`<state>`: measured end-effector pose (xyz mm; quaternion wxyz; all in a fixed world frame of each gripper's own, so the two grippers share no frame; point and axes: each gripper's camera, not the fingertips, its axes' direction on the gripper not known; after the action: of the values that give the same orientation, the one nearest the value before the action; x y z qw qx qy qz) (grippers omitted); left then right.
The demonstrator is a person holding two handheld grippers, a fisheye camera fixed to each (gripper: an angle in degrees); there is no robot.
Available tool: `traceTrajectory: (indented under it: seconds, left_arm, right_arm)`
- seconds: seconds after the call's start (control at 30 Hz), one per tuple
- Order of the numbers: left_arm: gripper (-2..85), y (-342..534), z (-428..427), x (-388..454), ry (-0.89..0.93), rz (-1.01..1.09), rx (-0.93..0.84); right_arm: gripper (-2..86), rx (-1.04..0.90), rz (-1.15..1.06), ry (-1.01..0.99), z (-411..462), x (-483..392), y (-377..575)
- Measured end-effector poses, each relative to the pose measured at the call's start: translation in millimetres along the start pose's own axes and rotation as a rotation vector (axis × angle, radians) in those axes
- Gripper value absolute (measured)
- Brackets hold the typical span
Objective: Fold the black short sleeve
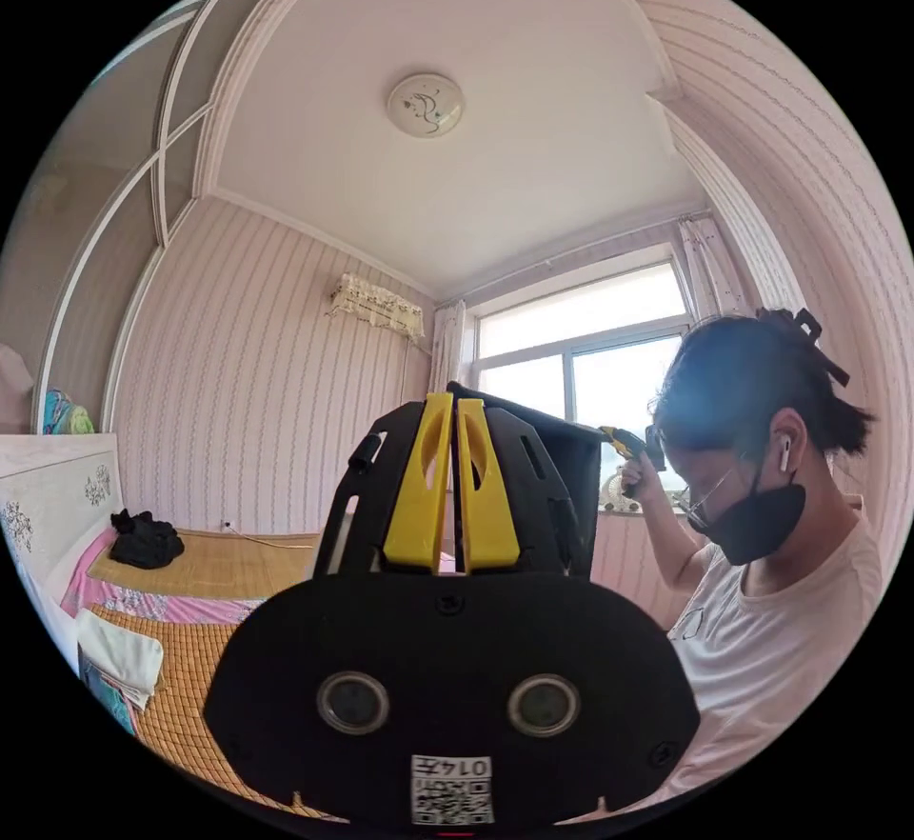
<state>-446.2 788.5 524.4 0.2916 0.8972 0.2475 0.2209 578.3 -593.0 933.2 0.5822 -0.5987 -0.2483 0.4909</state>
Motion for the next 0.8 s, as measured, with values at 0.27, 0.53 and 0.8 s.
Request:
traceTrajectory:
  seconds: [0.27,0.53,0.8]
  left_arm:
    - [-1.0,-52.5,10.3,-31.2,-0.168,0.044,-0.059]
    - [-1.0,100.2,144.9,-213.4,-0.371,-0.434,-0.614]
    - [-1.0,49.3,169.3,-260.6,-0.456,-0.396,-0.370]
  right_arm:
    - [0.1,-0.136,-0.070,0.052,67.6,10.9,-58.1]
    - [0.1,-0.816,0.360,0.401,285.6,207.6,91.8]
    - [0.1,-0.307,0.442,0.220,310.3,246.0,22.8]
